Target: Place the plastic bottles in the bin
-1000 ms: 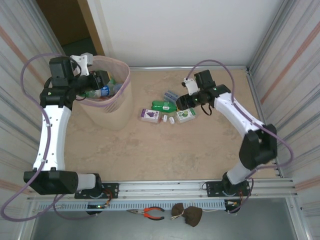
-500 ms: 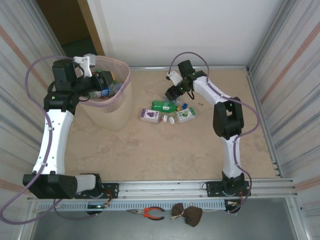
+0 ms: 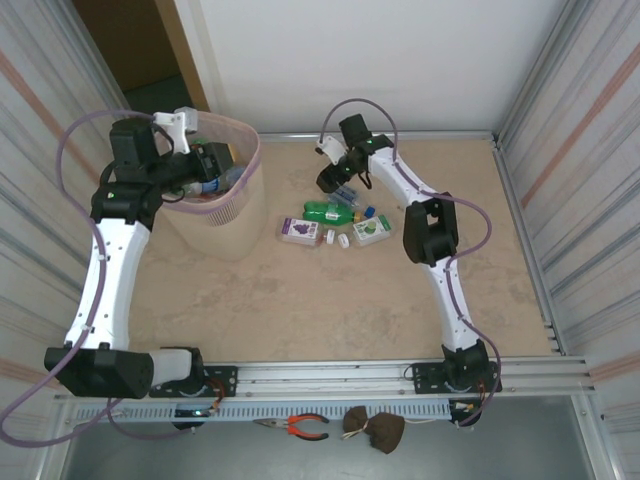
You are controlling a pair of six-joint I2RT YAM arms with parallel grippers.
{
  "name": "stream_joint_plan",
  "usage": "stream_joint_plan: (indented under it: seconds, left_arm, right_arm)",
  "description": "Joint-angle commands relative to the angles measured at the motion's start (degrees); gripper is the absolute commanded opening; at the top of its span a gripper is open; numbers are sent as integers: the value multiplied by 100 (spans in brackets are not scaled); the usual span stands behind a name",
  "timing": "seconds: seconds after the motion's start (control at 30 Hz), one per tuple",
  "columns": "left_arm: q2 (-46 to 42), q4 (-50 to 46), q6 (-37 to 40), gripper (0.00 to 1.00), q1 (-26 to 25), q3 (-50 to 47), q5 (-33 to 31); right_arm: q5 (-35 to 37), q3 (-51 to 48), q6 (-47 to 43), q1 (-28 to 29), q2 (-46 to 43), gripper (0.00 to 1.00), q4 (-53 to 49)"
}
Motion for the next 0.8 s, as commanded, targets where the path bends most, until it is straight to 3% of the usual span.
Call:
stream_joint_plan:
  seconds: [0.0, 0.33, 0.77]
  left_arm:
    - [-74, 124, -66, 37, -64, 77, 76]
    - [60, 142, -35, 37, -201, 199, 23]
    - [-53, 224, 11, 37, -223, 100, 82]
  right_arm:
    - [43, 246, -241, 97, 241, 77, -388]
    - [512, 281, -259, 175, 542, 72, -397]
    - [834, 292, -380, 151, 260, 47, -207]
